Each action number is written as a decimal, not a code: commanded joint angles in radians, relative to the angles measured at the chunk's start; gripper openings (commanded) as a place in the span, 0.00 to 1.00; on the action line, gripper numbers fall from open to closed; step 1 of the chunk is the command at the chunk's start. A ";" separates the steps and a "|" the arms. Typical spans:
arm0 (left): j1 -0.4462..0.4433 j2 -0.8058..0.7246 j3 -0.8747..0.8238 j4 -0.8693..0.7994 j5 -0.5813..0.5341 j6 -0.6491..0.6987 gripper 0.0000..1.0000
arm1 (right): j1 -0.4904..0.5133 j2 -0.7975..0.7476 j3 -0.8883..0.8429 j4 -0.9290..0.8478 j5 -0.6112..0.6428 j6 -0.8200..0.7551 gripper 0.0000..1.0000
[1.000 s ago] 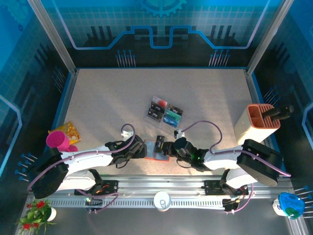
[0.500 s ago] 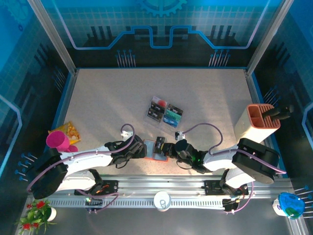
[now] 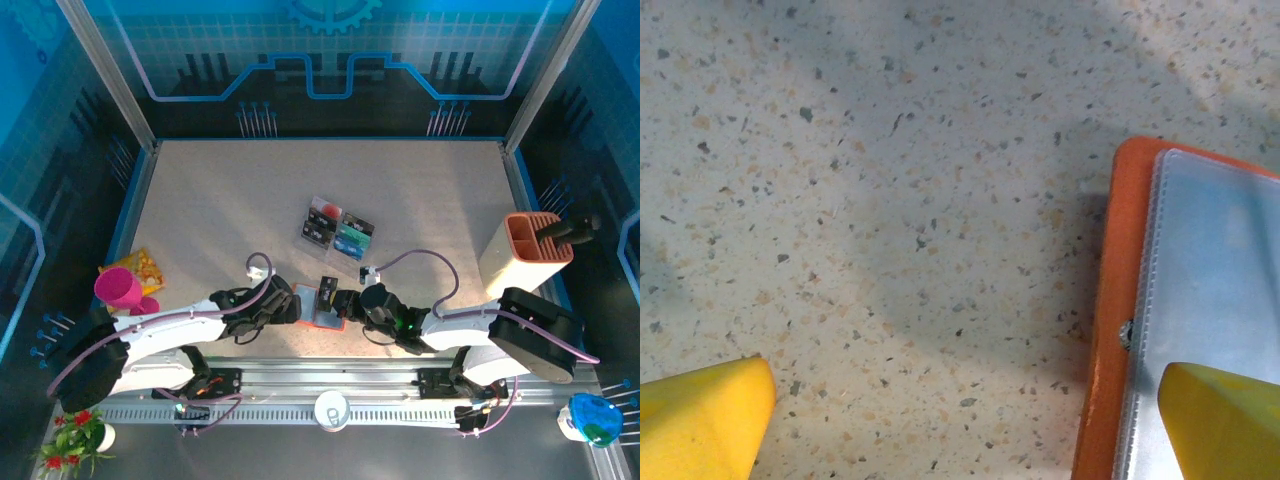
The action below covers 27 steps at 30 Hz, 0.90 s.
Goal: Put the credit cards into the card holder
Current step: Insert the credit card into the card slot.
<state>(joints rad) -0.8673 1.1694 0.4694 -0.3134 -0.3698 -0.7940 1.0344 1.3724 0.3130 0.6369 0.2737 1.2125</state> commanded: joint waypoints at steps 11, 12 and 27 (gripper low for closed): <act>-0.006 0.058 0.023 -0.018 -0.017 0.027 0.99 | 0.022 0.070 -0.007 0.150 0.060 0.044 0.00; -0.007 0.059 0.019 -0.018 -0.017 0.023 0.99 | 0.024 0.083 -0.008 0.162 0.062 0.049 0.00; -0.006 0.065 -0.008 -0.004 -0.011 0.006 0.99 | 0.061 0.139 -0.058 0.275 0.126 0.084 0.00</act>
<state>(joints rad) -0.8673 1.2251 0.4847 -0.3096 -0.3702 -0.7723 1.0798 1.5105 0.2745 0.8604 0.3401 1.2839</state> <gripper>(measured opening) 0.992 0.063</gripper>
